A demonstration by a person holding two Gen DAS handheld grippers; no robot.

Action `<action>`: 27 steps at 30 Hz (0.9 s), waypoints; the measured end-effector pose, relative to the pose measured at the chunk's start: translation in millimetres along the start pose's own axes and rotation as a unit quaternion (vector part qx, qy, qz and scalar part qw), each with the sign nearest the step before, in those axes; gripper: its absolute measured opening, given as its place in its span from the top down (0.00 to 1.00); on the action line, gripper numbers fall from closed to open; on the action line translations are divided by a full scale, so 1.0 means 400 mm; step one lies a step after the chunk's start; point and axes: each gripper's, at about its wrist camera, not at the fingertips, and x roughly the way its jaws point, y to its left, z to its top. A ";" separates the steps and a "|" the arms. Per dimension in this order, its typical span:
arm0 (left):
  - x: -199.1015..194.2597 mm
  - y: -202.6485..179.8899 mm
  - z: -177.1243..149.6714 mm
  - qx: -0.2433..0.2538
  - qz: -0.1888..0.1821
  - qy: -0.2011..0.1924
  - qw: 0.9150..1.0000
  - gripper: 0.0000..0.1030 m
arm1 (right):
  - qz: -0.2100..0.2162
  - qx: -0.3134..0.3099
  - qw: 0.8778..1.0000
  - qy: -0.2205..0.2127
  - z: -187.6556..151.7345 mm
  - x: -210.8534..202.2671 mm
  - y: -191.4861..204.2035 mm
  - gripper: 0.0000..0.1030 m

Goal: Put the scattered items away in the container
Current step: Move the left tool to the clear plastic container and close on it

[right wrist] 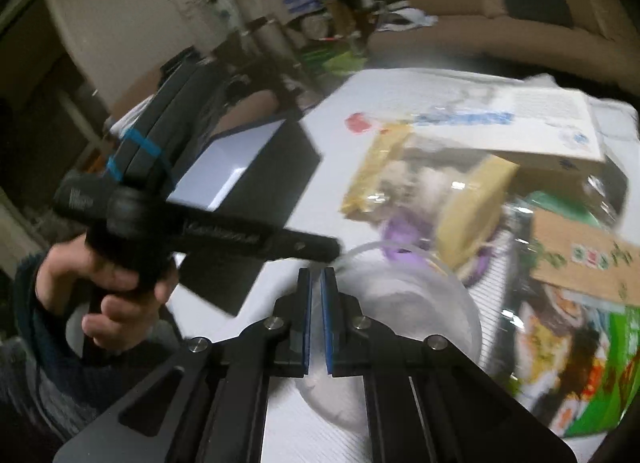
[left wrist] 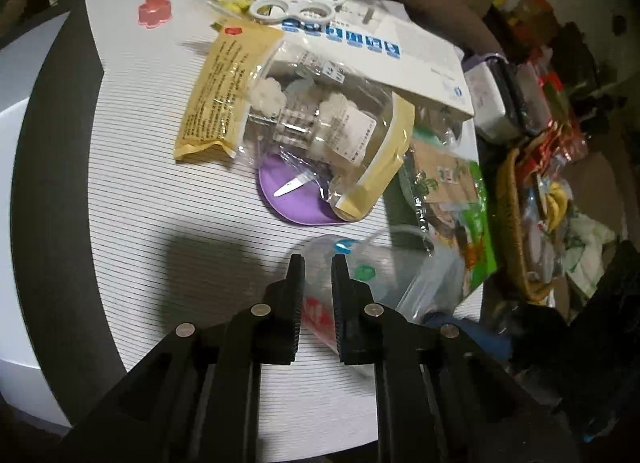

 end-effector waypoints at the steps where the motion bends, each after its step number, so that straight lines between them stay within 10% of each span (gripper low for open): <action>1: -0.003 0.001 0.003 -0.001 -0.007 0.001 1.000 0.88 | 0.001 -0.008 1.000 0.006 0.003 0.021 0.009 0.96; 7: -0.019 -0.002 0.007 0.007 -0.027 -0.004 1.000 0.79 | -0.019 -0.060 0.997 0.032 0.022 0.130 0.042 0.97; 16: -0.005 0.042 0.015 -0.006 -0.020 0.003 1.000 0.74 | -0.024 -0.062 0.997 0.028 -0.020 -0.095 -0.055 0.96; 27: 0.097 0.134 0.020 -0.107 -0.034 0.013 0.994 0.62 | -0.054 -0.033 0.997 0.037 -0.008 -0.027 -0.084 0.93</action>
